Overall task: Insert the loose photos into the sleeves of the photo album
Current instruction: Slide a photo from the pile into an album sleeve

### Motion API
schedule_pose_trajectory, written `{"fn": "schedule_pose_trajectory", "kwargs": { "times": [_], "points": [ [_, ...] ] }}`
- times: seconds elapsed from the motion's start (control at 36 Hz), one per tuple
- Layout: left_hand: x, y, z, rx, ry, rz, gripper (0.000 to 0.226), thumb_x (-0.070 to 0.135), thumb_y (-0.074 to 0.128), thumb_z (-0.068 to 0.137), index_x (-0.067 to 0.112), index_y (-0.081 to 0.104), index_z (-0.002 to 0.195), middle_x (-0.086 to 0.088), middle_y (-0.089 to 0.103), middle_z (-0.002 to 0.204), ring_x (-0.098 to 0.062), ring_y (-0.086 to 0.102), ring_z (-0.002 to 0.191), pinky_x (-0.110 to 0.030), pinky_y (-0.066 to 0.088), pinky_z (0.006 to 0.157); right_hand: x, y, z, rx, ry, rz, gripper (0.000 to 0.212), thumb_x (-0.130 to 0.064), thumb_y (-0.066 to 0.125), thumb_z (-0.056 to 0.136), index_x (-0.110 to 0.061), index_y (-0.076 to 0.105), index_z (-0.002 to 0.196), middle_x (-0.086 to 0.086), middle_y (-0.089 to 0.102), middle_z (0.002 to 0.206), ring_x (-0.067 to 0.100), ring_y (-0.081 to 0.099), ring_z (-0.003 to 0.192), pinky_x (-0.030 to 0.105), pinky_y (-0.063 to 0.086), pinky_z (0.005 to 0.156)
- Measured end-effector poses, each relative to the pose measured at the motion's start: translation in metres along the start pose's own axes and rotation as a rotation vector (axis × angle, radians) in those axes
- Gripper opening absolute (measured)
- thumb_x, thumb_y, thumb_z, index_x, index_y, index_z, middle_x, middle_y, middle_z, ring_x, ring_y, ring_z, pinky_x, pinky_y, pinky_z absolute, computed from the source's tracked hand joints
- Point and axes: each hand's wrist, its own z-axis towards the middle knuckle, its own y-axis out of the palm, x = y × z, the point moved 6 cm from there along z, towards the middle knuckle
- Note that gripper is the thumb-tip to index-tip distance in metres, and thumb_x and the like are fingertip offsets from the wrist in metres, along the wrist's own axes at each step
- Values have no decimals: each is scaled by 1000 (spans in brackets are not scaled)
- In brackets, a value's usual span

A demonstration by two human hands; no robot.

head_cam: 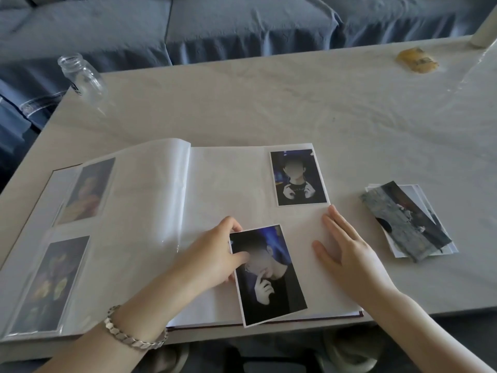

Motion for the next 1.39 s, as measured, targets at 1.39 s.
{"fn": "schedule_pose_trajectory", "kwargs": {
  "times": [1.39],
  "points": [
    [44, 42, -1, 201, 106, -198, 31, 23, 68, 85, 32, 49, 108, 11, 62, 76, -4, 60, 72, -7, 47, 60, -7, -8, 4, 65, -188, -131, 44, -21, 63, 87, -11, 55, 129, 5, 43, 143, 25, 57, 111, 24, 42, 87]
  ]
}}
